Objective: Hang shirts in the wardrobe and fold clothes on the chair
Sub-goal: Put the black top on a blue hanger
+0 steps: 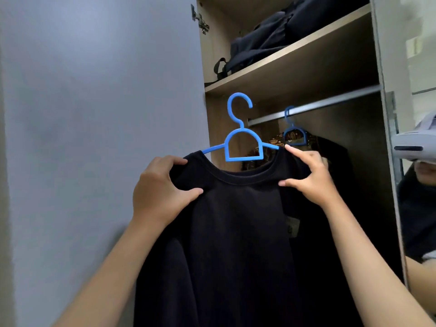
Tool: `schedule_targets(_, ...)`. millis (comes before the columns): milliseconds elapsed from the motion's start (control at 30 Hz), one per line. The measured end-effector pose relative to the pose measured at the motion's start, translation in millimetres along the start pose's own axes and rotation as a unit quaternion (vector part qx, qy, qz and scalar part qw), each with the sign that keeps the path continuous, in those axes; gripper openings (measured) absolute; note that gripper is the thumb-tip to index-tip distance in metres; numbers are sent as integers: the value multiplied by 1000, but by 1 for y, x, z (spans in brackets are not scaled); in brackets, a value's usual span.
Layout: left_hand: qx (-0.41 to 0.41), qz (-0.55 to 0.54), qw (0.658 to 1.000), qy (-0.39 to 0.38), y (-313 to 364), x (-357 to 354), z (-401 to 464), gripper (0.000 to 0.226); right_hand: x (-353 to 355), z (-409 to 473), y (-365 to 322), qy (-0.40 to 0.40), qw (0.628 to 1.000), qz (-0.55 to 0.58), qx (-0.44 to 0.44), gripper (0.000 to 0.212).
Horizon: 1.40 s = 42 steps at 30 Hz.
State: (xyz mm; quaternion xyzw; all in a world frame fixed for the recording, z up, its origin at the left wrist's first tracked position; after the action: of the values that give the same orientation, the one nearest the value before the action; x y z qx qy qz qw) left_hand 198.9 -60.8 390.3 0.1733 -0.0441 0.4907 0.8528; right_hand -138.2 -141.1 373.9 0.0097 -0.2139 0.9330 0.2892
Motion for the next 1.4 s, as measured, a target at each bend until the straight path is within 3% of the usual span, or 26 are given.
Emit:
schedule_targets(233,-31,-46,998,-26,17,-111,45,59,26,46,81,60,997,-41,-20,93)
schedule_targets(567,-73,-75,992,-73,31,-239,114,60,49,115,172,62,994,-80,-46,96)
schedule_targets(1100,-140,-107,982,-69,82,-322,170,63,93,173,225,78,994,-62,-49,91)
schedule_targets(1400,-218,-72,973,-8,112,-352,120,61,114,137,261,110,987,-44,-105,93)
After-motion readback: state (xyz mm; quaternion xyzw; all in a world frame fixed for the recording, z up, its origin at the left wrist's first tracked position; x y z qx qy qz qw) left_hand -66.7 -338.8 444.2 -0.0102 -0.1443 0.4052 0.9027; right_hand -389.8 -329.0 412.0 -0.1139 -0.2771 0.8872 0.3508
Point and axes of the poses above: each hand's wrist, its own z-axis towards the middle knuckle, its own x-axis out of the back of the hand, y = z × x, the point moved 6 cm from there along z, towards the middle knuckle, and after that the axes turned 10 degrees about z, right-handed, at the moved point
